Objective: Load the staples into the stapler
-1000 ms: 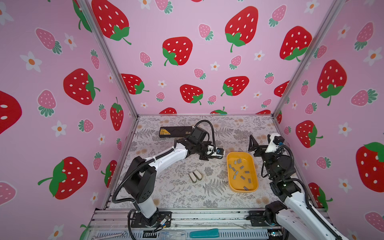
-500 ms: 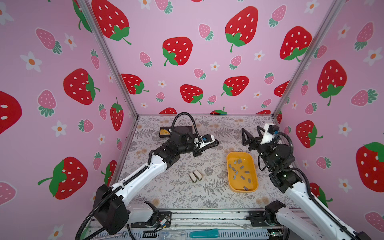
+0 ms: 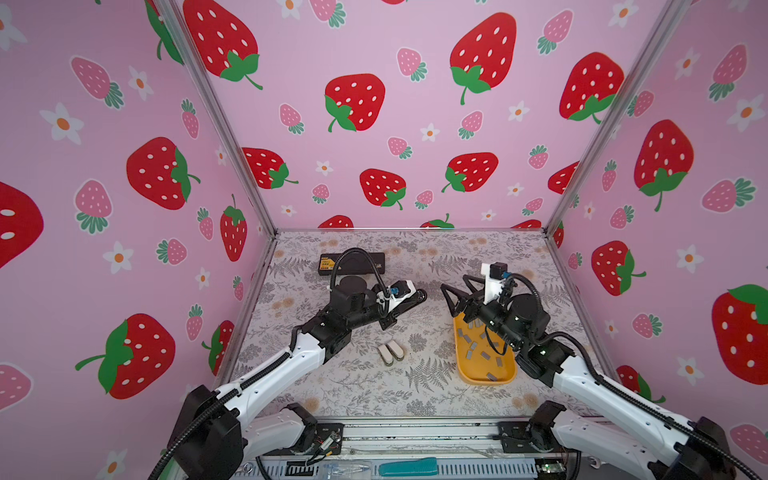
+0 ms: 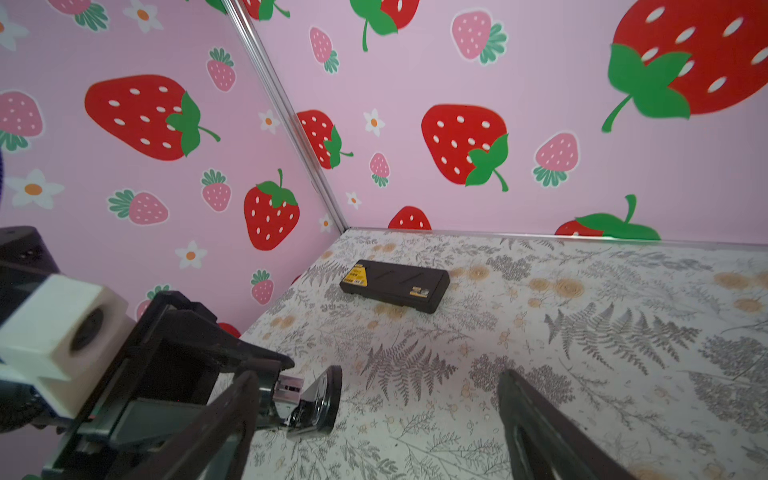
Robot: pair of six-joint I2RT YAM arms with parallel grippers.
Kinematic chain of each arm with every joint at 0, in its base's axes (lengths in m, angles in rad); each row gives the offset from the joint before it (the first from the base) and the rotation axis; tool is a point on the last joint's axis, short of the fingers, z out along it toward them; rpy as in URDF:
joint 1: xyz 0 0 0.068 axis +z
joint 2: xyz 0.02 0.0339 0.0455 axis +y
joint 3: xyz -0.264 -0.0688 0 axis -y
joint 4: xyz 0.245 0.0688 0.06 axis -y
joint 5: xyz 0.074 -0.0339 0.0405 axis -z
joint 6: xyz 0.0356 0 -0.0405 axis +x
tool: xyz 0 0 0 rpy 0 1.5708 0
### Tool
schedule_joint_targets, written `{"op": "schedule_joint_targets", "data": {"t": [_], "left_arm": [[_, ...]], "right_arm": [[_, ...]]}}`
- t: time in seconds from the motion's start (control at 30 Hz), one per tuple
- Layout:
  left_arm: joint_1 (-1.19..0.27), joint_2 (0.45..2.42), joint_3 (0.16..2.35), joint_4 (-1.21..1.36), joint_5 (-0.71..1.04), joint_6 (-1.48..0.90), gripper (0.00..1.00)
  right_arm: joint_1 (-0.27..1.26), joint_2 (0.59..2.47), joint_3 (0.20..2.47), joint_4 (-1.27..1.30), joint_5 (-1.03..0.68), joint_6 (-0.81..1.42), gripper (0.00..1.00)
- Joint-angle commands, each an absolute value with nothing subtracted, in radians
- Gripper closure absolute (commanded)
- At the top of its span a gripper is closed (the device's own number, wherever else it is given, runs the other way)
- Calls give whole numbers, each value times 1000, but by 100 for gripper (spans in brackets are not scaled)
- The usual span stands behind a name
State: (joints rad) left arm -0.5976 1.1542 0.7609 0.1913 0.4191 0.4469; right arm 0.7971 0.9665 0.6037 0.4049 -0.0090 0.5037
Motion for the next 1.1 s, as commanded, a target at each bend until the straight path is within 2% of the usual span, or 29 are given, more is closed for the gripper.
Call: {"op": "schedule_joint_targets", "data": {"t": [0.0,0.3,1.07], "left_arm": [[-599,1110,764,311,434,414,100],[-612,1043,681,366,450,351,100],[-647,1001,670,345,430,428,100]], "right_arm": [[830,994,595,470,-25,544,12],[880,1106,621,465,46,568,23],[954,1197,616,534,135,600,30]]}}
